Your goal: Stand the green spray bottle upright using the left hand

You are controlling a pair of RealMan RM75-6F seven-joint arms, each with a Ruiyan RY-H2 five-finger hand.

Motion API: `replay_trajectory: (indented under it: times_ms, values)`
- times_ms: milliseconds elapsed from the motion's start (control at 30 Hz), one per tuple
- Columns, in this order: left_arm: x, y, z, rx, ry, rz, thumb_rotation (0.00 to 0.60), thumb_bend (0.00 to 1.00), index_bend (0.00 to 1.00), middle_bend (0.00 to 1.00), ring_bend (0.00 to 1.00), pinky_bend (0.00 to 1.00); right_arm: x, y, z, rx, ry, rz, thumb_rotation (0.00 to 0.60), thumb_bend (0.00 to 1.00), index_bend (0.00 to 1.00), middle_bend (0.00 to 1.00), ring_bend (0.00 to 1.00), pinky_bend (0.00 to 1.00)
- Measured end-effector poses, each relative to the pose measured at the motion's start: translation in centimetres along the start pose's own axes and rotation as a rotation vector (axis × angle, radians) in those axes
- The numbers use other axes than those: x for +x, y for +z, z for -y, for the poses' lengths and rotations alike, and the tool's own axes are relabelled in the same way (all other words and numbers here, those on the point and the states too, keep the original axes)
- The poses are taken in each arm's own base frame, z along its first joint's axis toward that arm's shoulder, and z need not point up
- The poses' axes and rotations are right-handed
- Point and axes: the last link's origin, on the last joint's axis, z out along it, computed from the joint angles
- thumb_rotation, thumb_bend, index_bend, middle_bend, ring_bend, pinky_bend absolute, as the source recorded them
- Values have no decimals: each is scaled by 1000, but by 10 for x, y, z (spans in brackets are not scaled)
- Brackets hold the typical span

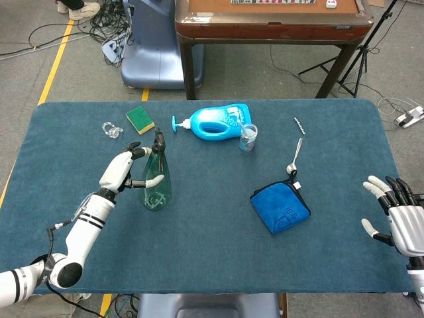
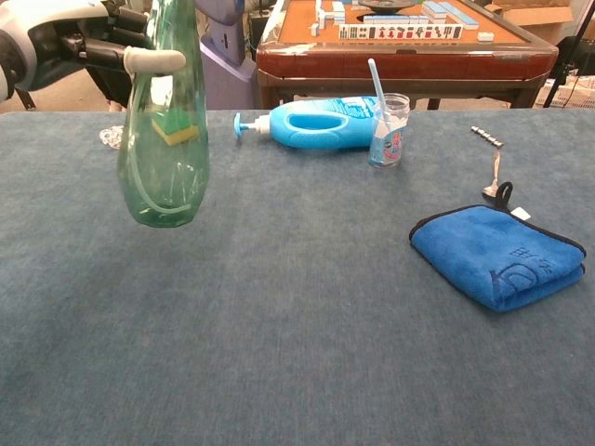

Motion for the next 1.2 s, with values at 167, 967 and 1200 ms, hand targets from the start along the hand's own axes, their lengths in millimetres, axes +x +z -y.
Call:
replay_trajectory:
  times_ms: [167, 967, 1200]
  values:
    - [-13, 7, 19, -26, -22, -60, 487, 376, 418, 471, 249, 53, -1, 0, 0, -1, 1, 2, 600, 280, 191, 147, 5, 0]
    - [-34, 20, 74, -15, 94, -154, 499, 369, 345, 368, 199, 53, -1, 0, 0, -4, -1, 2, 600, 280, 191, 147, 6, 0]
    - [-30, 15, 70, -18, 92, -139, 338, 367, 266, 262, 123, 53, -1, 1, 2, 2, 1, 1, 600, 280, 191, 147, 7, 0]
